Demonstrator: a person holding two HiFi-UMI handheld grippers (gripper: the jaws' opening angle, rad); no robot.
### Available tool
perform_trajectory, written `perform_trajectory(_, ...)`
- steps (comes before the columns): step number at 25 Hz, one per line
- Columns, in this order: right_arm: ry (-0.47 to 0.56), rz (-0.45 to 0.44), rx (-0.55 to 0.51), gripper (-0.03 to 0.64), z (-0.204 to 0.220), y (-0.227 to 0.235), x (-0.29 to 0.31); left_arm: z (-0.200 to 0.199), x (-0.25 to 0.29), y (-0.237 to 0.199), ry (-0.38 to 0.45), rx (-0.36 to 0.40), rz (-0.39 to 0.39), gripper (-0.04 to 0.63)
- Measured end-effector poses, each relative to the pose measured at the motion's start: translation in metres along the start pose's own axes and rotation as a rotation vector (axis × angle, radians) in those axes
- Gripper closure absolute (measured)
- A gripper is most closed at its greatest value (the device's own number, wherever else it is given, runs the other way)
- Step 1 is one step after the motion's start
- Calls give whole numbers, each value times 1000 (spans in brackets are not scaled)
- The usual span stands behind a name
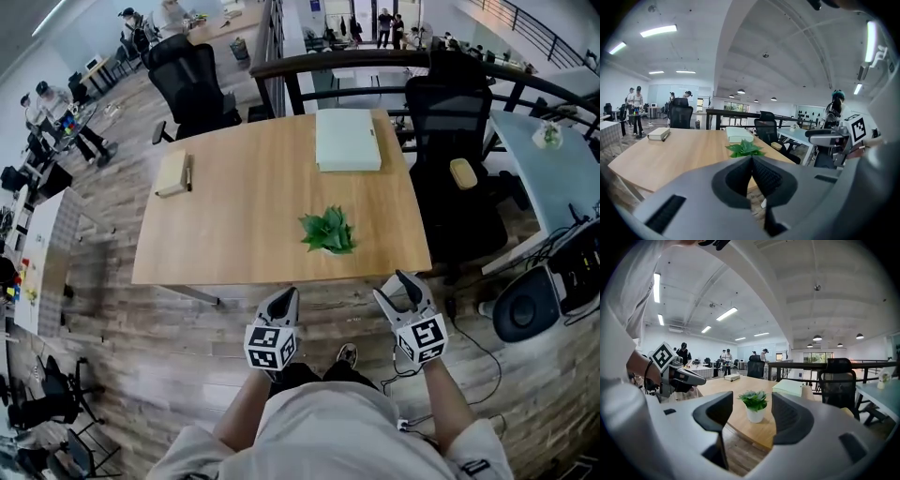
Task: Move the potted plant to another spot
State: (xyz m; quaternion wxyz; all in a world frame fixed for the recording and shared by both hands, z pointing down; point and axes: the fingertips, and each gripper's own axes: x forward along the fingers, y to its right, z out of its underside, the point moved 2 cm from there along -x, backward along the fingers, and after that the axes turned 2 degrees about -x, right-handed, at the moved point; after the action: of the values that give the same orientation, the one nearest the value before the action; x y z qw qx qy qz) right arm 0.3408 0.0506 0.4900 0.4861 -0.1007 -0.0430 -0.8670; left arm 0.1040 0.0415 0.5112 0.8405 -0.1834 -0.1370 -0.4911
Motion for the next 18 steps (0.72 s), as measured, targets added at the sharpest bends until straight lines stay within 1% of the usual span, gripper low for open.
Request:
perform_trajectory(3,-14,-17,12,348,6,11,2,3,3,2,-29,-7,-13,584)
perform_trajectory(9,-44,-37,17,313,31,23,11,22,12,-5,-73,-24,-37,583)
perform_trajectory(18,-82,-78,-38,276,60,10,32,51,23,-17,-135,-49,-60,584)
